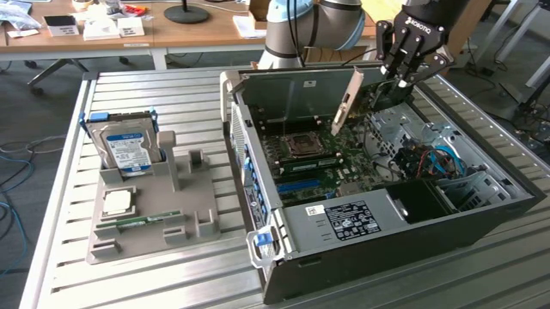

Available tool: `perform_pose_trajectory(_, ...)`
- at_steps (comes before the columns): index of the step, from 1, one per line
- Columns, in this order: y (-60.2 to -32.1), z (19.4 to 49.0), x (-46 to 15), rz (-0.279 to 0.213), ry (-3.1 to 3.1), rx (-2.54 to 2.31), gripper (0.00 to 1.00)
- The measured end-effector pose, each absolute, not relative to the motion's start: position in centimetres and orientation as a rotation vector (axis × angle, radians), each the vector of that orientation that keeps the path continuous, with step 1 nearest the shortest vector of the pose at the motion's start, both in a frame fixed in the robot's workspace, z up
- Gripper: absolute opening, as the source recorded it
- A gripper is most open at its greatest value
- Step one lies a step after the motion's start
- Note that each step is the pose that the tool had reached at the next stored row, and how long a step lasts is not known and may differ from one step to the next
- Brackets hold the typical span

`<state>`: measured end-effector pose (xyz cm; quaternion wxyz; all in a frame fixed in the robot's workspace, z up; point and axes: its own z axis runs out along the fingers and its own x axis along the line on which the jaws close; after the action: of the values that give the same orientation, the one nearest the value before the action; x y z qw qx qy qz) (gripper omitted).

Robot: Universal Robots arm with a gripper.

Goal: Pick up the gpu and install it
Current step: 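Insert the gpu into the slot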

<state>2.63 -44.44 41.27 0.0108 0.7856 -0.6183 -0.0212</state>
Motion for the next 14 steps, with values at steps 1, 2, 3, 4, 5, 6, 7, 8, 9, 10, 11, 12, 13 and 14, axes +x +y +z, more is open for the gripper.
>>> perform_pose_trajectory(1, -44.43, 41.27, 2.63, -0.066, -1.929, 2.451, 0.27)
perform_pose_trajectory(2, -44.43, 41.27, 2.63, -0.066, -1.929, 2.451, 0.27)
perform_pose_trajectory(3, -44.44, 41.27, 2.63, -0.066, -1.929, 2.451, 0.27)
perform_pose_trajectory(4, -44.44, 41.27, 2.63, -0.066, -1.929, 2.451, 0.27)
perform_pose_trajectory(5, -44.44, 41.27, 2.63, -0.066, -1.929, 2.451, 0.27)
perform_pose_trajectory(6, -44.44, 41.27, 2.63, -0.066, -1.929, 2.451, 0.27)
perform_pose_trajectory(7, -44.44, 41.27, 2.63, -0.066, -1.929, 2.451, 0.27)
perform_pose_trajectory(8, -44.44, 41.27, 2.63, -0.066, -1.929, 2.451, 0.27)
perform_pose_trajectory(9, -44.44, 41.27, 2.63, -0.066, -1.929, 2.451, 0.27)
perform_pose_trajectory(10, -44.43, 41.27, 2.63, -0.066, -1.929, 2.451, 0.27)
perform_pose_trajectory(11, -44.44, 41.27, 2.63, -0.066, -1.929, 2.451, 0.27)
perform_pose_trajectory(12, -44.44, 41.27, 2.61, -0.066, -1.929, 2.451, 0.27)
perform_pose_trajectory(13, -44.44, 41.27, 2.59, -0.066, -1.929, 2.451, 0.27)
perform_pose_trajectory(14, -44.44, 41.26, 2.58, -0.066, -1.930, 2.451, 0.27)
